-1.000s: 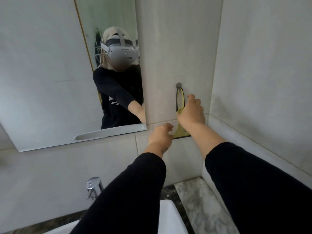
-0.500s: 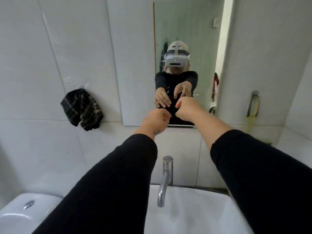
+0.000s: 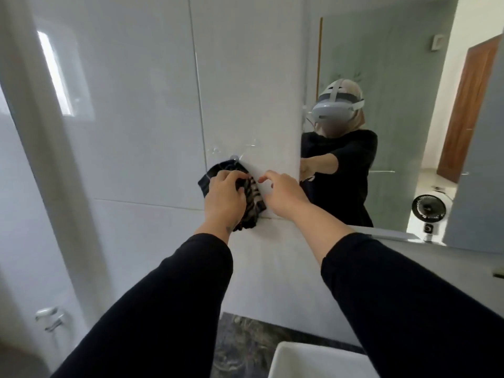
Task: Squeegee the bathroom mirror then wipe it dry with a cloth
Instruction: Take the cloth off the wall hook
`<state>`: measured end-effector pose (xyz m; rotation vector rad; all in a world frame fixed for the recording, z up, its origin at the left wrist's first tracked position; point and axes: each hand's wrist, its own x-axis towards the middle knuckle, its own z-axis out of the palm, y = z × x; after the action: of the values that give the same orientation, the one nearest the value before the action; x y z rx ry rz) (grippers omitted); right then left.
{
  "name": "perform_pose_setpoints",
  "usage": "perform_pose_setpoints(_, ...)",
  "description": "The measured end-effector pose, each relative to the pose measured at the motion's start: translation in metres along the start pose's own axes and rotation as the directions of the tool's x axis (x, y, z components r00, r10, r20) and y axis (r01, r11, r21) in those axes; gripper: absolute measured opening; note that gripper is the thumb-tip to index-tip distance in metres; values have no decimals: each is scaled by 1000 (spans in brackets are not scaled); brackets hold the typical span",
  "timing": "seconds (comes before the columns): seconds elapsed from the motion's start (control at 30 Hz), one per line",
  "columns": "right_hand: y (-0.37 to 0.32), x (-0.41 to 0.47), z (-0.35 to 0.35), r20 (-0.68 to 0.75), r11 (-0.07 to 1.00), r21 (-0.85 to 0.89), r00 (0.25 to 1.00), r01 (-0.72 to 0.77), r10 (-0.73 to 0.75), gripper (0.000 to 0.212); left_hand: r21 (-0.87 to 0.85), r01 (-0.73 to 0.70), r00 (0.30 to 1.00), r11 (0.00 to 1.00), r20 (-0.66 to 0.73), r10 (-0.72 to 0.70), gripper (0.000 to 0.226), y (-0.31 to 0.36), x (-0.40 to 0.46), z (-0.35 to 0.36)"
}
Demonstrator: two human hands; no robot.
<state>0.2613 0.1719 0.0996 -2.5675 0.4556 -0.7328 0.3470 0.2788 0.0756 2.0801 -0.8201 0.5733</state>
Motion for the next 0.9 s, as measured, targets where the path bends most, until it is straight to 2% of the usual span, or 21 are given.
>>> perform_pose_setpoints(0.1,-13,21,29,-86,998,50,995,46,-42,36,11,56,998,998,-40,-56,40,-33,15,-1)
perform_pose_setpoints(0.2,-23,37,54,-214,997,44,976,58,-47,34,-12,168,985,986,28,-168,45,-57,27,2)
perform_pose_setpoints(0.33,-30,52,77,-369,1000,12,930,5,0,34,-173,232,970,957,113,-215,51,-75,37,9)
perform_pose_setpoints(0.43,-32,62,85,-428,998,-5,902,-69,60,28,-238,214,970,947,163,-178,58,-78,43,12)
perform_pose_setpoints(0.53,-38,70,87,-463,996,-13,884,-84,68,21,-302,178,982,937,118,-148,60,-79,45,10)
perform_pose_setpoints(0.73,-52,68,63,-404,996,49,911,-68,82,43,-300,83,996,951,-18,-92,59,-69,54,-16)
perform_pose_setpoints(0.77,-53,66,58,-404,993,95,909,-70,103,42,-297,65,997,953,-27,-77,60,-65,55,-21)
perform_pose_setpoints(0.87,-56,62,41,-395,920,378,881,-100,259,31,-324,15,999,946,-42,-30,60,-49,57,-35)
perform_pose_setpoints(0.9,-57,60,33,-414,915,395,873,-83,258,30,-344,-7,999,939,-51,-11,60,-41,57,-40)
